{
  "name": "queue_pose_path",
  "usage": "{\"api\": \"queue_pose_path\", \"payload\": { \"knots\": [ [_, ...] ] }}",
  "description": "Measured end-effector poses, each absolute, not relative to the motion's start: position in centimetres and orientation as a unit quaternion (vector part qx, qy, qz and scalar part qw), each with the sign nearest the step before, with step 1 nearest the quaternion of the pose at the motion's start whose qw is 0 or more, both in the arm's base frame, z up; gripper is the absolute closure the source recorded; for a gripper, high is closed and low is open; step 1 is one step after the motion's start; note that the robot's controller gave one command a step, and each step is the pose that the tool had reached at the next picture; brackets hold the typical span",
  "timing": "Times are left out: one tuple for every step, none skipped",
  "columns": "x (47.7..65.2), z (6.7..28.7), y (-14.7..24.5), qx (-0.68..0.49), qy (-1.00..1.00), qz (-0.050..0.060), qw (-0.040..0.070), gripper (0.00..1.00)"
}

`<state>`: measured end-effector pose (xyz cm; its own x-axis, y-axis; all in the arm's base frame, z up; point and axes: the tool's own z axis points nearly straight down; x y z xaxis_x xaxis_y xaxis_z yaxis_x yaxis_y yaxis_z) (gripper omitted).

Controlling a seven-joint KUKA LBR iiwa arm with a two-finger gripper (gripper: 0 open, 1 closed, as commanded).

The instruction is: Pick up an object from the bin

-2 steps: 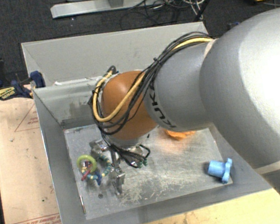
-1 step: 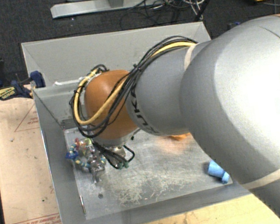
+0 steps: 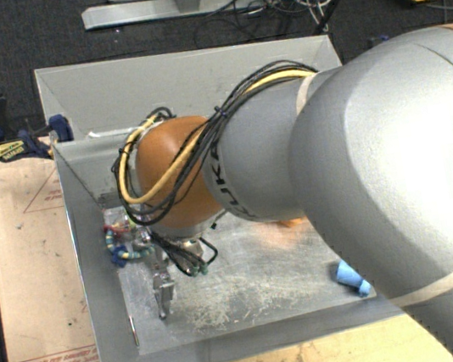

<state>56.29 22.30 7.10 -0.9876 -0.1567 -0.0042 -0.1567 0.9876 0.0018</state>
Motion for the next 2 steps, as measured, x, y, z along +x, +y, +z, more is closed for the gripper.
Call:
{"api": "queue_pose_path", "payload": {
  "knots": [
    [56.3,7.1,22.3,-0.079,0.997,0.001,0.002,0.00],
    [57.0,8.4,21.9,-0.114,0.993,0.000,-0.003,0.00]
  ]
}}
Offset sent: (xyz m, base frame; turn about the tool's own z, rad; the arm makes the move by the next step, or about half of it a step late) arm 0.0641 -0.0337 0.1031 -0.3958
